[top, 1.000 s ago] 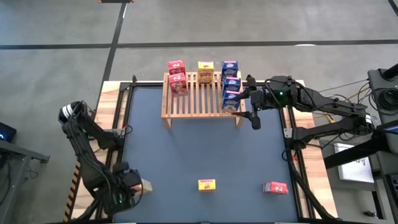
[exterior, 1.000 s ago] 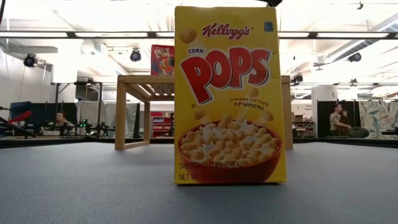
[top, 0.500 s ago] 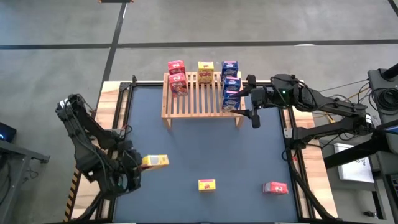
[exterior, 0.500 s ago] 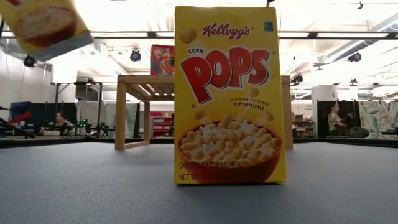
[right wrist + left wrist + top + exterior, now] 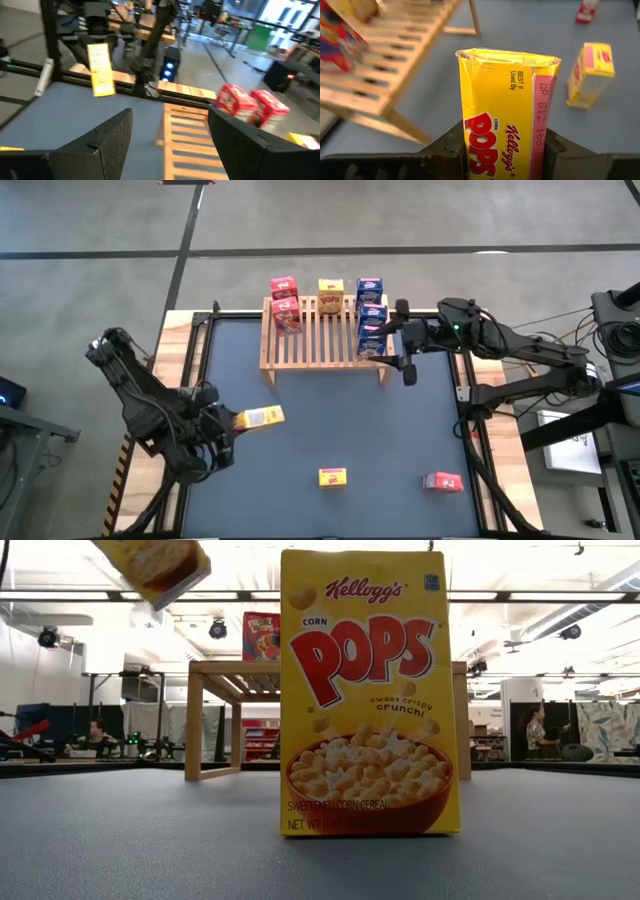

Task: Stack cereal on shelf
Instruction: Put the left yellow cereal box on the shelf aligned with the yellow cereal box

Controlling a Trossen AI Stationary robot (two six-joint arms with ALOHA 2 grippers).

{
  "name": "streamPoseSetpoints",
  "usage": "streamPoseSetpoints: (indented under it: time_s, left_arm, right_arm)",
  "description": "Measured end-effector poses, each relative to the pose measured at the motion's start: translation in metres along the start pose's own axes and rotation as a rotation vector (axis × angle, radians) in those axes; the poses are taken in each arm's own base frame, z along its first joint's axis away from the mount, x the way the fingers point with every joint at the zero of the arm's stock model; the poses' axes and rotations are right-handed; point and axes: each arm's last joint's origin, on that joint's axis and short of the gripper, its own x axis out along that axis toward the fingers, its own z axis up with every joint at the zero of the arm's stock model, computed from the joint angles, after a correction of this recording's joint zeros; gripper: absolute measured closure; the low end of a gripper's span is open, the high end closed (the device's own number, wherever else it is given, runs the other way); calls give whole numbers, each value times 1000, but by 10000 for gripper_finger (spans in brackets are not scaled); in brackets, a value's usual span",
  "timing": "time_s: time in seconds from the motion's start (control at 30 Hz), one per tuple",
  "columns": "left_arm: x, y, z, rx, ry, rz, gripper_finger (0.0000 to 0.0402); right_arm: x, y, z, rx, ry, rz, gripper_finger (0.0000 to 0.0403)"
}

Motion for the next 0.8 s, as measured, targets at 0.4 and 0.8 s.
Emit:
streamPoseSetpoints:
  time_s: [0.4, 0.8]
  left_arm:
    - [6, 4, 15, 41, -149, 90, 286]
    - [19, 2, 44, 89, -266, 119, 286]
  right_arm:
    - [13, -1, 4, -32, -39, 51, 154]
    - [14, -1, 3, -49, -32, 53, 154]
